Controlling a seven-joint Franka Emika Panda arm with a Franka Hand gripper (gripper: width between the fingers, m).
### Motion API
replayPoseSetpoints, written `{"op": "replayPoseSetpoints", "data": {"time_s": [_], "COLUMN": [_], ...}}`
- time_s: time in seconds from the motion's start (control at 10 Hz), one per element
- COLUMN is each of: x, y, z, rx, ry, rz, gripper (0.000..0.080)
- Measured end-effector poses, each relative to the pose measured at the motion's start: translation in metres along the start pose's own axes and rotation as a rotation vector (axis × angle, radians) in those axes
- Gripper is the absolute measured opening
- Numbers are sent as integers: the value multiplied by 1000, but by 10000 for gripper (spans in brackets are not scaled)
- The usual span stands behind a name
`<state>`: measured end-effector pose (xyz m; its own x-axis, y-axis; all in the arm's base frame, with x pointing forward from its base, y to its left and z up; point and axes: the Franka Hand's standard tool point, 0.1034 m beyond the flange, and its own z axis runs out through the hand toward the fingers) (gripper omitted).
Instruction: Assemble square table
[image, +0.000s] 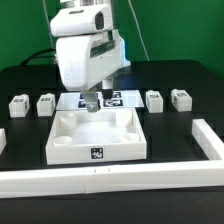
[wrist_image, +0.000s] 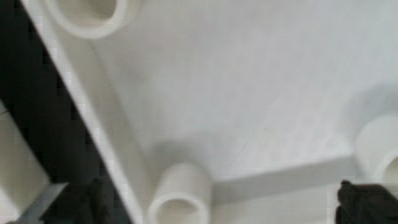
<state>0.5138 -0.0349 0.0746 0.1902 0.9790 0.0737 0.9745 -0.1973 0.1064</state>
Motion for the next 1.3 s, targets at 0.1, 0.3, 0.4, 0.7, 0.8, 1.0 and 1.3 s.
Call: {"op": "replayPoseSetpoints", "data": {"time_s": [0.1,0.3,0.4,0.7,0.8,1.0,1.3], "x": [-16,-41,-39,-40,-38,-11,3], "y": [-13,-22,-21,-22,-24,-43,-65], "z": [0,2,2,3,4,13,45], "rx": [1,-12,-12,-10,-10,13,38], "ry": [-10,-25,-31,-33,-32,-39,-13], "rz": [-93,-280,-318,-322,-297,-197,-139], "gripper": [649,649,649,649,649,649,649]}}
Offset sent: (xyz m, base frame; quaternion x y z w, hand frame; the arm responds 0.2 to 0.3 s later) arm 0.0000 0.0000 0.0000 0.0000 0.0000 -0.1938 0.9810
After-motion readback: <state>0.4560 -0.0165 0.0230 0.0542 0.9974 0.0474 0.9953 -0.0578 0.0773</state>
